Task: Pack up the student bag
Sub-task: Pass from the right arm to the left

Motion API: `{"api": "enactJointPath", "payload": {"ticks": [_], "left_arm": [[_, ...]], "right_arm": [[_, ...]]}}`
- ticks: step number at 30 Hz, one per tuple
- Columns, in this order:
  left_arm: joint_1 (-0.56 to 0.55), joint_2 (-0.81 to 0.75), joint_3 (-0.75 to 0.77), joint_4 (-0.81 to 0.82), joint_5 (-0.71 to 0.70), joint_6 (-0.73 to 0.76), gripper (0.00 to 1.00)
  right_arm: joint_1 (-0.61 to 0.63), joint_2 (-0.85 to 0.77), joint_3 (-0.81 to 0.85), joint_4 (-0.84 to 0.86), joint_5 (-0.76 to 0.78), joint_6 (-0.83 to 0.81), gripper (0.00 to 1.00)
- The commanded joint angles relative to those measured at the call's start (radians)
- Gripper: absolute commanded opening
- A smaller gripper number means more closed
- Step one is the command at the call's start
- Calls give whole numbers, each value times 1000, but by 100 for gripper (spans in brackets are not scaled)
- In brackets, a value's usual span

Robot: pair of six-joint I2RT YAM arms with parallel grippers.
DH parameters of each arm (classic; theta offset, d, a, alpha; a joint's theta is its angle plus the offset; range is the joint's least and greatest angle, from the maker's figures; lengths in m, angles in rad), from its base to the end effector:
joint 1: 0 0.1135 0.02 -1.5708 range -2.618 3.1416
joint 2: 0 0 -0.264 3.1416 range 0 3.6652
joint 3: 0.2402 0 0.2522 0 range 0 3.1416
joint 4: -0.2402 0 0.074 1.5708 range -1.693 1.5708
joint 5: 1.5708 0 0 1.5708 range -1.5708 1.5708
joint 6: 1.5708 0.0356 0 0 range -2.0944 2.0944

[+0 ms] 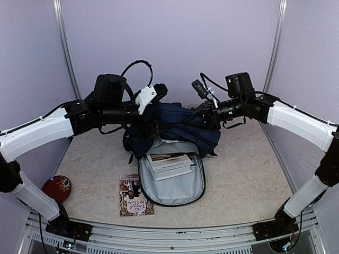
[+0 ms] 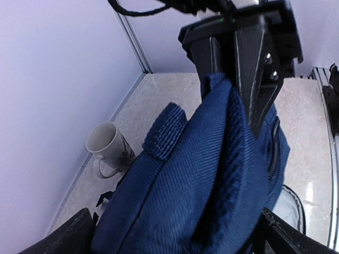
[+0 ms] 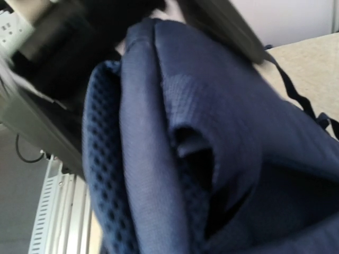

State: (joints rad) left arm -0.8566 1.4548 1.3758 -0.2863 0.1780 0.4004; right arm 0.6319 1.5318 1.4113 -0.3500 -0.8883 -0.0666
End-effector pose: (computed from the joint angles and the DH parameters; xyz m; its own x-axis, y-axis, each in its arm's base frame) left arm 0.2181 -0.2612 0.3773 0.1166 0.4511 -0.8848 0.8758 0.3734 0.3058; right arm 0.2629 0.2267 0.3637 -0.3031 -0.2739 -0.9128 -0.9530 0.0824 0.2917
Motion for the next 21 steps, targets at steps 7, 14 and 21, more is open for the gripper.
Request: {"api": "enactJointPath", "payload": {"ticks": [7,14,21], "left_arm": [[-2,111,-27,-5,84,110,92],[-3,158,-10,-45,126,94,44],[-2,87,-85,29,101,40,0]], "right_arm": [[6,-5,69,100,-204,-24,0],[6,-10,72,96,-213,-51,0],[5,11,80,125,-205,-52,0]]}}
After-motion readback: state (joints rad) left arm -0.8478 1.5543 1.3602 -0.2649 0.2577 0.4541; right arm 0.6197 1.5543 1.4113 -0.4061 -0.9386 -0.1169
